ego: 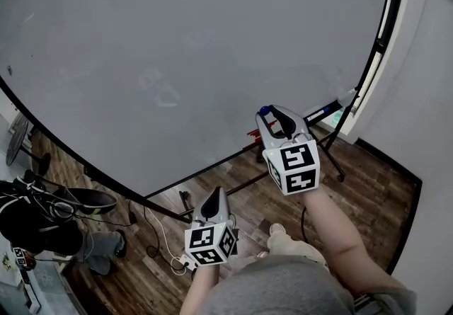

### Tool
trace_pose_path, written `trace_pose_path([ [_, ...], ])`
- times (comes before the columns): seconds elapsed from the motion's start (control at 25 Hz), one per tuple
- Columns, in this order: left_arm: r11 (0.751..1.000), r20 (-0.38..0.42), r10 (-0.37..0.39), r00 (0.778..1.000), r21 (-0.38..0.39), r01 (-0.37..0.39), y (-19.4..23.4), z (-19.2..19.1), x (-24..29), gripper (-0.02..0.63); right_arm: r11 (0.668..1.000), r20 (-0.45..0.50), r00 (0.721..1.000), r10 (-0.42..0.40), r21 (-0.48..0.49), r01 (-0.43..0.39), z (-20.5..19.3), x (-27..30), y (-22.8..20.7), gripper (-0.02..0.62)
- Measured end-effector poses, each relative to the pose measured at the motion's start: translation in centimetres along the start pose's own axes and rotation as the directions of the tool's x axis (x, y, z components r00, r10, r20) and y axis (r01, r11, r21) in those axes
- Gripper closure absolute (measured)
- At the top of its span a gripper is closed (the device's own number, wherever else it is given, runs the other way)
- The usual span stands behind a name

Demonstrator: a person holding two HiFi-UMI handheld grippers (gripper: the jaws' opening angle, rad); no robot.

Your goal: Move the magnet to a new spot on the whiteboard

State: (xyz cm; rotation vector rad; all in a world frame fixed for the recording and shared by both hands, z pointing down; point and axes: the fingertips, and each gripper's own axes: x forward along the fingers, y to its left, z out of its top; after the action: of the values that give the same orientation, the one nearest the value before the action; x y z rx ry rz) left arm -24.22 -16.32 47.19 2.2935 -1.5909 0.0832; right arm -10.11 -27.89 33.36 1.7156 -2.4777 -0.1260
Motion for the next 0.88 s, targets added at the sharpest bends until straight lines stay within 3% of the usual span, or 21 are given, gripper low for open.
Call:
trace_pose_path([
  [0.52, 0.998, -0.002, -0.052, 0.999, 0.034, 0.052, -1.6, 0.8, 1.4, 0.601, 0.999, 0.024, 0.999, -0.035, -0.004, 0.035, 1.5, -1.1, -2.7, 0.471],
  [0.88, 0.998, 0.016, -0.056, 0.998, 0.036, 0.056, -5.6, 1.0, 5.9, 0.601, 0.999, 0.045, 0.999, -0.012, -0.035, 0.014, 2.0, -1.5, -8.3, 0.471],
])
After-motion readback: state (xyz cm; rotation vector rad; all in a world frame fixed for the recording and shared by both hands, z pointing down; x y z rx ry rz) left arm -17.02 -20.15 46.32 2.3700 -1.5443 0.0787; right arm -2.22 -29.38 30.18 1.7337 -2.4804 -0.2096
